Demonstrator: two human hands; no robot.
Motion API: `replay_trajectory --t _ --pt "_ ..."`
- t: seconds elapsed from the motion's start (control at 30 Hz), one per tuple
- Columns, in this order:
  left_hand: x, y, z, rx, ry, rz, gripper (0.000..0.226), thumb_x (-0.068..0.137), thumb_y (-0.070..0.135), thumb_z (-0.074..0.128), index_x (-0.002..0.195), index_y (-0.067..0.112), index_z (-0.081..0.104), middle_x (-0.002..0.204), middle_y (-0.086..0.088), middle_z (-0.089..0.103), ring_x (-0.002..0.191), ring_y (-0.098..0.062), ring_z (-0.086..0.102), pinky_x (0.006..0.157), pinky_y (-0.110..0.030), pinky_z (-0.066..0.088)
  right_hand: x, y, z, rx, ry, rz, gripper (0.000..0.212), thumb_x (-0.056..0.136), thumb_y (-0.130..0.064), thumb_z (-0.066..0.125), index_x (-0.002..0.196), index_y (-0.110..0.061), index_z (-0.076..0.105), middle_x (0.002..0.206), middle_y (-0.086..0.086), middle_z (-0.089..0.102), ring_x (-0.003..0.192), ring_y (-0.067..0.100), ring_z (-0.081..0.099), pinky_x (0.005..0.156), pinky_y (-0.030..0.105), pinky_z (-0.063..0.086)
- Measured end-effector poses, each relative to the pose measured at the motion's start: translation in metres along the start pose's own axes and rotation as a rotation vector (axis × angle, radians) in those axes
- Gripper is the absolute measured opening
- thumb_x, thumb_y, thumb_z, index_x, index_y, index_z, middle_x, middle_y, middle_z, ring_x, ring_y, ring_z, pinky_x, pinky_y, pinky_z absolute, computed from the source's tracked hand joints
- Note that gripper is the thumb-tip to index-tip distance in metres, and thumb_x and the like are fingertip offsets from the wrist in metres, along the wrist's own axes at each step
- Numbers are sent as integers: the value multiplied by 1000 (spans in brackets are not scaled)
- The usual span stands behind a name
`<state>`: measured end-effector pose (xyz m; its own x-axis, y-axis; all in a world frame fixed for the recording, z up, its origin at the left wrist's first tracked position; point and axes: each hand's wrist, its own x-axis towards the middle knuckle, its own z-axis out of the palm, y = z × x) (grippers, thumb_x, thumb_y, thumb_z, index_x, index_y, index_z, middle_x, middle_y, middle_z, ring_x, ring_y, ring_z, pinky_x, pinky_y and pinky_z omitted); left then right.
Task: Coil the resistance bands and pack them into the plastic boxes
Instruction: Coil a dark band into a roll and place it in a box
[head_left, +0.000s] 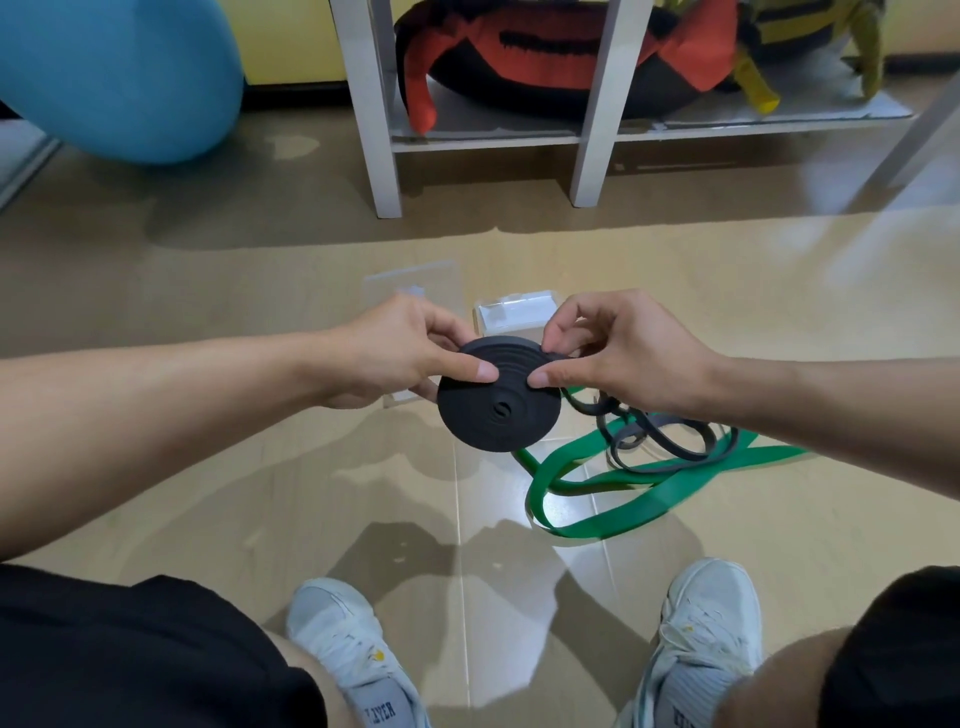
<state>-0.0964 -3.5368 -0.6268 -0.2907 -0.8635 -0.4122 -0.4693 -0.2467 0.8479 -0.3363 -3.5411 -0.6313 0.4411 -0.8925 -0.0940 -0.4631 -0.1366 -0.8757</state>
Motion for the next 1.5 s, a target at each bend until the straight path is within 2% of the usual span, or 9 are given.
replay_trajectory --t 0.17,0.3,0.4,0.6,0.87,0.97,1.1,1.27,1.5 --pt "-2 2 7 195 -121 27 19 83 24 85 93 16 71 91 0 78 79 -14 71 72 -30 56 0 -8 6 -65 -51 16 22 71 -20 91 83 -18 73 77 2 77 65 12 67 68 31 56" --pt "2 9 19 624 -45 174 30 73 45 88 66 25 67 49 14 48 51 -8 44 53 -27 37 0 -18 13 -207 -109 -59 17 75 -21 88 83 -26 74 77 -12 76 63 2 66 65 20 53" --pt "4 7 14 529 -51 136 29 74 37 90 57 30 68 49 13 53 50 -6 46 52 -21 37 -1 -18 11 -162 -102 -62 16 76 -23 88 87 -28 78 77 -11 77 68 11 70 65 26 57" --pt "4 0 0 152 -26 18 17 81 14 86 95 6 82 76 -10 77 63 -12 69 58 -18 52 3 -10 -8 -66 7 -57 20 76 -23 86 94 -29 81 81 -16 78 75 2 73 66 11 53" --pt "9 -7 -20 519 69 9 16 74 32 90 79 20 82 70 -3 75 59 -9 60 57 -21 46 5 -7 -15 -348 -57 -93 35 72 -30 84 106 -30 78 90 -18 77 78 2 71 69 16 55" --pt "9 -9 -28 587 94 -4 18 73 35 91 75 20 80 68 -2 72 58 -12 56 57 -25 44 8 -7 -18 -395 -68 -125 35 73 -27 85 107 -30 77 90 -24 72 77 -9 68 64 3 47" --pt "3 -5 -31 395 74 2 14 75 26 90 71 18 80 62 0 69 56 -10 55 54 -18 42 10 -5 -19 -370 -38 -120 33 74 -26 85 106 -30 78 86 -27 71 69 -11 64 61 1 43" --pt "0 -7 -22 125 56 -54 16 77 17 87 91 10 82 92 -17 79 80 -23 71 82 -46 60 5 0 -14 -311 -21 -109 33 75 -22 84 107 -24 77 85 -17 74 58 -9 60 57 2 41" --pt "4 -7 -12 -137 28 -121 27 82 20 81 106 9 79 100 -9 80 83 -16 76 69 -31 62 1 8 -8 -47 30 -35 31 74 -25 84 104 -29 77 96 -15 76 79 -12 68 73 7 51"
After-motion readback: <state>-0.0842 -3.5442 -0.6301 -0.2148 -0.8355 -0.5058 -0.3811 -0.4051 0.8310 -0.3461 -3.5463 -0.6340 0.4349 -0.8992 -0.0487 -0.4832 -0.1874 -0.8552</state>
